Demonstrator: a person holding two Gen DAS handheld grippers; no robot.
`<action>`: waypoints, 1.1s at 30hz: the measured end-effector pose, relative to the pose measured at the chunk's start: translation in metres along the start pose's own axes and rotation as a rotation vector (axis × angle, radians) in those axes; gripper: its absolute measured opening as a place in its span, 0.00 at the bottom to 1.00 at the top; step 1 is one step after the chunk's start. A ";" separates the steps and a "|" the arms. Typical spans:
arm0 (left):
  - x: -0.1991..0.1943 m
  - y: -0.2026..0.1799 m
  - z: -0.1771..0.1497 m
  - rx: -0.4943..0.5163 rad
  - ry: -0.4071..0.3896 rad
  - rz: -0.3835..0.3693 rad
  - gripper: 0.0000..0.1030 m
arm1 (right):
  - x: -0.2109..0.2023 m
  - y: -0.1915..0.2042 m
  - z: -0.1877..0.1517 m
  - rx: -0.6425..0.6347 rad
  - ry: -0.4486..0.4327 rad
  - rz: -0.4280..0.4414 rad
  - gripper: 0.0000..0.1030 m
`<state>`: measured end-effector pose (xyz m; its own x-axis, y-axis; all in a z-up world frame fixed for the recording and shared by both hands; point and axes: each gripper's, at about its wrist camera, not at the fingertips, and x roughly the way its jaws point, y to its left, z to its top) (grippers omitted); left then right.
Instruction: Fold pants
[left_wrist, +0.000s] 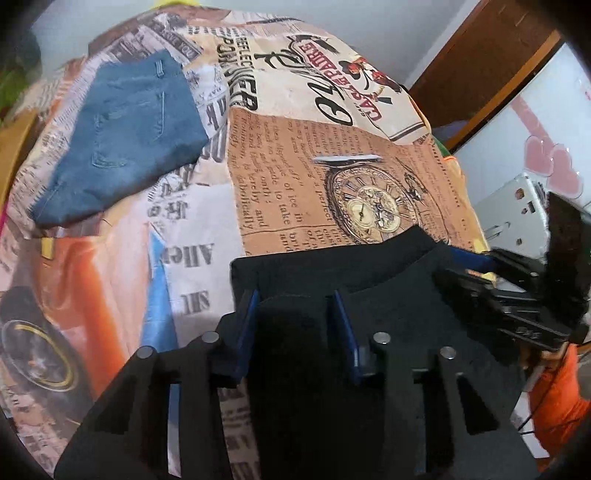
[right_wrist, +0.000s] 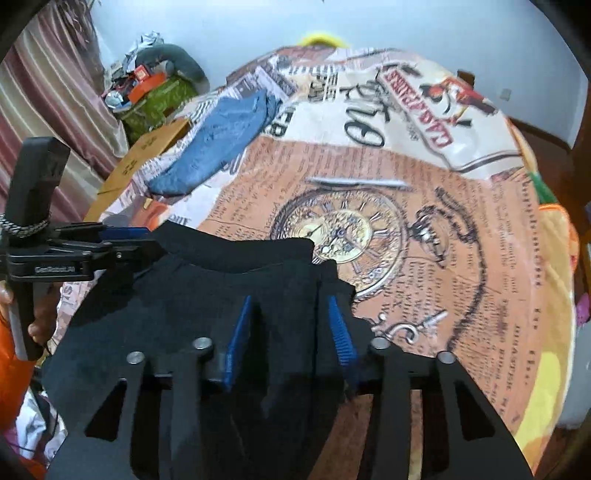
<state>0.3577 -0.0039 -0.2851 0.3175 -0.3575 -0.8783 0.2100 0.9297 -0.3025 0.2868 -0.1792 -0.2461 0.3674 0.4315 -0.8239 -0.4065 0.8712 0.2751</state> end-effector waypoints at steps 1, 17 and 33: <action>0.001 -0.001 0.001 0.001 0.001 -0.002 0.37 | 0.003 0.000 0.000 0.000 0.001 0.005 0.28; 0.015 -0.022 0.017 0.155 -0.061 0.144 0.22 | -0.004 0.005 0.006 -0.088 -0.090 -0.092 0.11; -0.041 -0.028 0.012 0.145 -0.164 0.247 0.26 | -0.038 0.007 0.003 -0.056 -0.066 -0.139 0.26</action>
<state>0.3501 -0.0166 -0.2364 0.5174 -0.1427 -0.8438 0.2336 0.9721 -0.0212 0.2722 -0.1889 -0.2114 0.4763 0.3238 -0.8175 -0.3931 0.9101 0.1314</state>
